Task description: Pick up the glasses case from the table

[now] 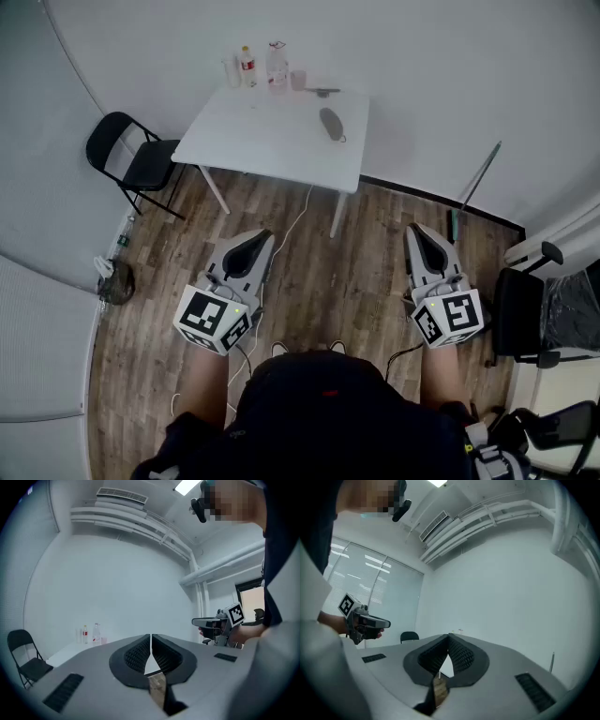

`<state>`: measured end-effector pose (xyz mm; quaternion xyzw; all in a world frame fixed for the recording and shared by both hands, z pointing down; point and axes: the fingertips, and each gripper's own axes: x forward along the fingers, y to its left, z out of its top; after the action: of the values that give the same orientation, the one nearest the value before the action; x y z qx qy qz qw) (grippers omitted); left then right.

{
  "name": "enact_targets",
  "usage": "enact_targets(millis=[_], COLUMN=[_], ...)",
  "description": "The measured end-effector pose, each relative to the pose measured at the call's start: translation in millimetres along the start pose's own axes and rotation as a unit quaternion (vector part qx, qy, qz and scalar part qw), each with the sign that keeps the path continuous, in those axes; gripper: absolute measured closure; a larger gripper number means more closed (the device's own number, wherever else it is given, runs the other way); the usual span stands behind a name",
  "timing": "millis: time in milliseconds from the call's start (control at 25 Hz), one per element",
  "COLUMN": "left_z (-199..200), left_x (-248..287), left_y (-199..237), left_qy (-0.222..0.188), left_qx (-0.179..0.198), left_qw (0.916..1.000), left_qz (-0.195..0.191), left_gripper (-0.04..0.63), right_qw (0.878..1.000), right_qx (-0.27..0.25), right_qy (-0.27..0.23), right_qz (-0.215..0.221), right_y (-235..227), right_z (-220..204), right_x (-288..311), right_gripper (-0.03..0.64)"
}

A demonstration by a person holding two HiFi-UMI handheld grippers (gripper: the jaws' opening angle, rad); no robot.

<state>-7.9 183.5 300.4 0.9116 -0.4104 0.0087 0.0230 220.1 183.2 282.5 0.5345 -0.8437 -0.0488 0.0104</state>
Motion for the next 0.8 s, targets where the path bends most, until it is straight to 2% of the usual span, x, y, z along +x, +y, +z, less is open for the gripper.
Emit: enact_targets(millis=[440,800], left_z=[-1.2,-3.2], left_x=[0.3,-5.3], left_y=[2.2,8.5], left_qy=[0.002,0.004], left_qx=[-0.007,-0.008], left_qw=[1.0000,1.0000], left_qz=[-0.002,-0.004], left_gripper=[0.565,0.565], right_qw=[1.000,1.000], right_qx=[-0.004,0.012], right_qy=[0.003,-0.010], right_qz=[0.000,0.001], right_y=[2.0,8.3], right_z=[-0.3,0.7], right_x=[2.5,7.4], right_gripper=[0.595,0.595])
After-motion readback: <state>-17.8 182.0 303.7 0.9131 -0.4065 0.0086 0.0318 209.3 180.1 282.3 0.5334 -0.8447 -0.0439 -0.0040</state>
